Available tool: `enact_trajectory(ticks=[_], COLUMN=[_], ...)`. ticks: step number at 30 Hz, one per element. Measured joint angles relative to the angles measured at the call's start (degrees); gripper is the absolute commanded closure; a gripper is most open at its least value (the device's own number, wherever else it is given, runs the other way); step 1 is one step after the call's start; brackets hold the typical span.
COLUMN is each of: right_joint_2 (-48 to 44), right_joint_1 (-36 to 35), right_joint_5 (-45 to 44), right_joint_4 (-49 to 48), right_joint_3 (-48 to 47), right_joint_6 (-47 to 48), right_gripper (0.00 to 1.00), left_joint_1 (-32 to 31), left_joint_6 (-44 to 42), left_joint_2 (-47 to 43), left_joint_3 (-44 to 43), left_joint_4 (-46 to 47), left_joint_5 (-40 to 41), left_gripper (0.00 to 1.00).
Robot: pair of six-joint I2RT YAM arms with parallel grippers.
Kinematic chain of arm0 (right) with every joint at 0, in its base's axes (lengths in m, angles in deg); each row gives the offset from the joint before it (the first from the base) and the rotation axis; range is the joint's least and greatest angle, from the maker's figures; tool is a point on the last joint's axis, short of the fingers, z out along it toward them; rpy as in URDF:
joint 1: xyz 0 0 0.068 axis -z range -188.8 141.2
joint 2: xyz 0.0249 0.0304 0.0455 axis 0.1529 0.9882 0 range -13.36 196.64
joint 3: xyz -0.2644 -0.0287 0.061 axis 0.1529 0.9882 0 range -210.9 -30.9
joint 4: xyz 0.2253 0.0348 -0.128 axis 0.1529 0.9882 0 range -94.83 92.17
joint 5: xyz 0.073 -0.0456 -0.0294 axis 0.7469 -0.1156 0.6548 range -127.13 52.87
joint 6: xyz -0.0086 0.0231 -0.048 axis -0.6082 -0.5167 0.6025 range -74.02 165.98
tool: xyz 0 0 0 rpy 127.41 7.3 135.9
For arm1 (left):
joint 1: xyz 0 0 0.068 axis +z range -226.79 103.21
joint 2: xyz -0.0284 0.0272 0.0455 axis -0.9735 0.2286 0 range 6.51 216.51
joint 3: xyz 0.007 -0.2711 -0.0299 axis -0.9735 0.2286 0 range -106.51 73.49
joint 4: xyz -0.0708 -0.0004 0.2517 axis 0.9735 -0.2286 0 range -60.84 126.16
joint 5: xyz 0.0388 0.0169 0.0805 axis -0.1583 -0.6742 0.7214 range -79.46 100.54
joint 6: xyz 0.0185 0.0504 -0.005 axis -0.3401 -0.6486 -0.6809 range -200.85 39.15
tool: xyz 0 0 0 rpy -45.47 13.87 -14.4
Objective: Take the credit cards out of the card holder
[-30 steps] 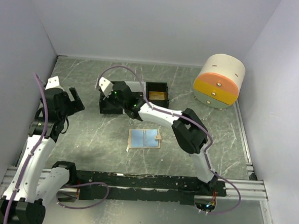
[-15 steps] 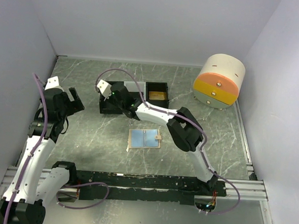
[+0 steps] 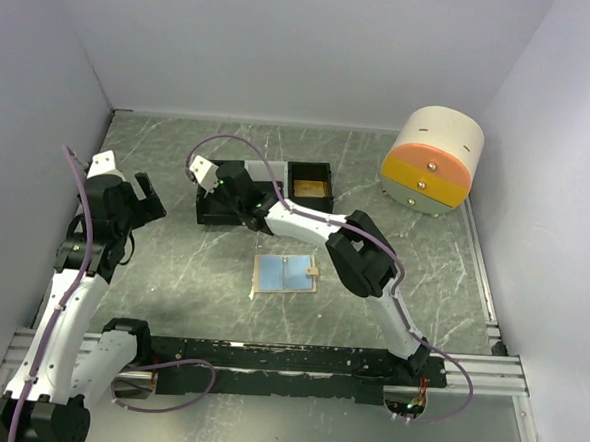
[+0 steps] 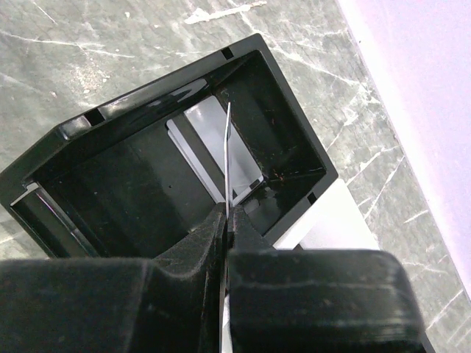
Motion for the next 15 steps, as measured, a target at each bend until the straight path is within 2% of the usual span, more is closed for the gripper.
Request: enact_trajectory(ticks=[15], right_joint_2=[0.79], right_joint_1=[0.0], right_joint_5=[0.09], right_joint_4=[1.68], right_joint_3=[-1.79], right_joint_6=[0.31], right_gripper=[1.0], left_joint_1=[0.11], left_joint_6=[0.0], left_joint_2=[-0.44], left_joint_3=[0.0], left_joint_4=[0.0], left_joint_5=[-0.02], left_gripper=[0.0])
